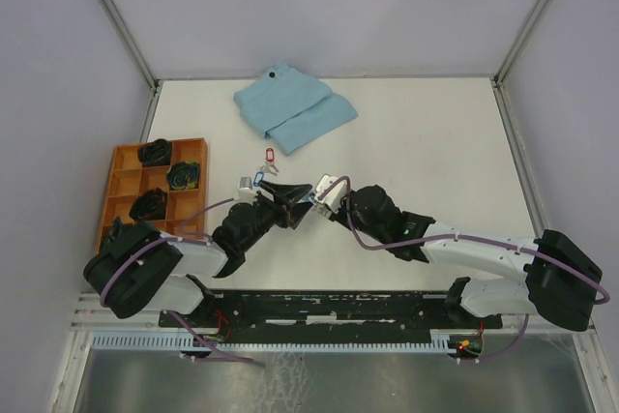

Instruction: Put the keys on the keyring

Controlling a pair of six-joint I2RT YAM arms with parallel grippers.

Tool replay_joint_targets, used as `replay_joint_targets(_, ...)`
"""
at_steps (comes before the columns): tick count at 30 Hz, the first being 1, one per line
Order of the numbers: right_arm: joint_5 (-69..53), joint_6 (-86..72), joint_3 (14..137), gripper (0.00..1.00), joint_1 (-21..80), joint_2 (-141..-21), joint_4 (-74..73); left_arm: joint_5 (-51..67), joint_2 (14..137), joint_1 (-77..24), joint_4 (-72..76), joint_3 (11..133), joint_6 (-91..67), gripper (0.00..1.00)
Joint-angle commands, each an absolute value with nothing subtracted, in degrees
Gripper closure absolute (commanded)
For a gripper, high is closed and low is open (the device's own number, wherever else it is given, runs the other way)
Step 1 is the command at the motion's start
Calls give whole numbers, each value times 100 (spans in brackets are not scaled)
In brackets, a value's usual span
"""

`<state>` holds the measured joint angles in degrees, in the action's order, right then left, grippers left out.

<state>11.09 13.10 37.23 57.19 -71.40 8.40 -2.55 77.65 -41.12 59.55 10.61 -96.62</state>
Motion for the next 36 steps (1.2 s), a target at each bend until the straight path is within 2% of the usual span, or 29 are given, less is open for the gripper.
replay_joint_targets(1, 1248, 1019, 3645, 97, 5864, -7247, 1633, -492, 8087, -4147, 6613, 1363, -9998, 28)
replay_joint_targets(9, 1262, 607, 3349, 94, 6009, -7338, 2124, -615, 9307, -4157, 8108, 1387, -10482, 40)
replay_joint_targets(12, 1193, 440, 3294, 90, 6046, -7398, 2131, -554, 9780, -4151, 8737, 1444, -10640, 47)
replay_joint_targets(15, 1161, 299, 3234, 86, 6060, -7361, 2067, -484, 10140, -4157, 9337, 1485, -10746, 59)
replay_joint_targets(18, 1191, 264, 3110, 74, 6058, -7201, 2065, -507, 10278, -4157, 9562, 1478, -10773, 71)
replay_joint_targets(24, 1040, 385, 3044, 52, 6052, -6655, 1592, -473, 10290, -4143, 9573, 1473, -10755, 88)
replay_joint_targets(30, 844, 592, 3207, 38, 6000, -5792, 615, -216, 10371, -4135, 9575, 1590, -10608, 96)
replay_joint_targets(36, 407, 18, 3229, 38, 5619, -5350, 283, -38, 10459, -4129, 9648, 1634, -10526, 97)
